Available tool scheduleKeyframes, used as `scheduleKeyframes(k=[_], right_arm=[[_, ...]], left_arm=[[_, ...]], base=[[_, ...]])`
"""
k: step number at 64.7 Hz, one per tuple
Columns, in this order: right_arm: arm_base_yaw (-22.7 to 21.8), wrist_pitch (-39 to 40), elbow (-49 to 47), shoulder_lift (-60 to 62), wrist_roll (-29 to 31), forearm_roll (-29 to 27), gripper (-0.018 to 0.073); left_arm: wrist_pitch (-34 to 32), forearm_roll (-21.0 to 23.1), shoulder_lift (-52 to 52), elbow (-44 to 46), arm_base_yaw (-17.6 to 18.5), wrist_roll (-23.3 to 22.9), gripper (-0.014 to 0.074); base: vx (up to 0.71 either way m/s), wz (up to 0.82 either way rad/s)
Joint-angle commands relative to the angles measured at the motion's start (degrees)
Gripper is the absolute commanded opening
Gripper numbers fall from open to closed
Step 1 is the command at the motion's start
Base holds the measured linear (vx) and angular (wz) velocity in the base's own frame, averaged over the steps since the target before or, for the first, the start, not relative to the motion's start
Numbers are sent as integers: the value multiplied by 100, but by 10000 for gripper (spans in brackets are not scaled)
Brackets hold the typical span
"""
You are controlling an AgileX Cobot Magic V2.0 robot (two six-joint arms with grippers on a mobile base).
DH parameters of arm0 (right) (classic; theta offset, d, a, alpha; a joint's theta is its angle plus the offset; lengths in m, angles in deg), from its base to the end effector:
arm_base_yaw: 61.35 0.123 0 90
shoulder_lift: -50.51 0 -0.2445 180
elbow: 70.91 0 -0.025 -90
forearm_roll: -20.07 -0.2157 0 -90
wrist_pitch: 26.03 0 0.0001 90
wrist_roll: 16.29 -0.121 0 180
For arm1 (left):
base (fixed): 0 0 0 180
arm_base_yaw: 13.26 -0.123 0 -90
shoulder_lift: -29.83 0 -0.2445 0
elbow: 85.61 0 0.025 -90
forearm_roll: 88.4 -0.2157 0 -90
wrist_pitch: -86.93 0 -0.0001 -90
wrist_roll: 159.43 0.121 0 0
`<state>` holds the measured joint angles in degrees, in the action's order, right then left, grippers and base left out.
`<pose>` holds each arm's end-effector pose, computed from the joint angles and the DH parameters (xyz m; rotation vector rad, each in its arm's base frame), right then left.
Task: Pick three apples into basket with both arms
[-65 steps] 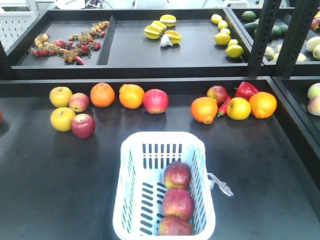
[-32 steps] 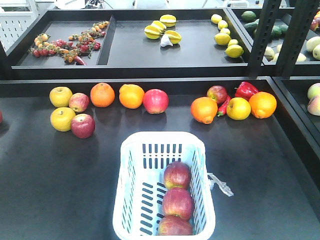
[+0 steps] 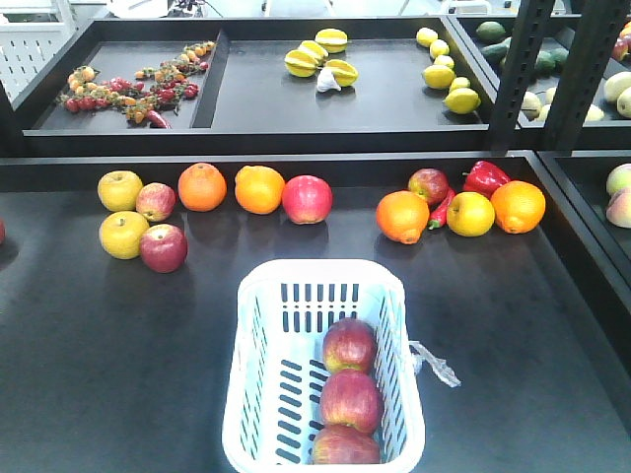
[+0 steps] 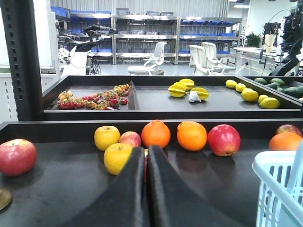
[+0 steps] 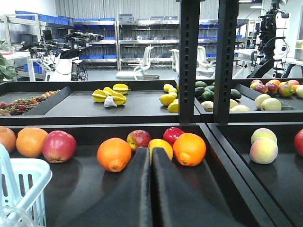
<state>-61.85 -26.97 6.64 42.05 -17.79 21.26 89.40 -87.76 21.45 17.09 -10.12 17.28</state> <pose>0.0924 -0.0008 0.2053 0.0110 1.5175 -0.0029 0.0921 -0.0051 0.2036 -0.0102 1.5393 -0.0984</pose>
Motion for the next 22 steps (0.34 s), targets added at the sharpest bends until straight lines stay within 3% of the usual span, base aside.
scheduleKeyframes(k=[1, 22], right_arm=[[-5, 419, 86, 57, 36, 14, -9], [-5, 419, 86, 57, 36, 14, -9]], left_arm=[[-437, 40, 84, -134, 2, -45, -6], [-437, 40, 84, -134, 2, -45, -6]], base=[[0, 0], [0, 0]])
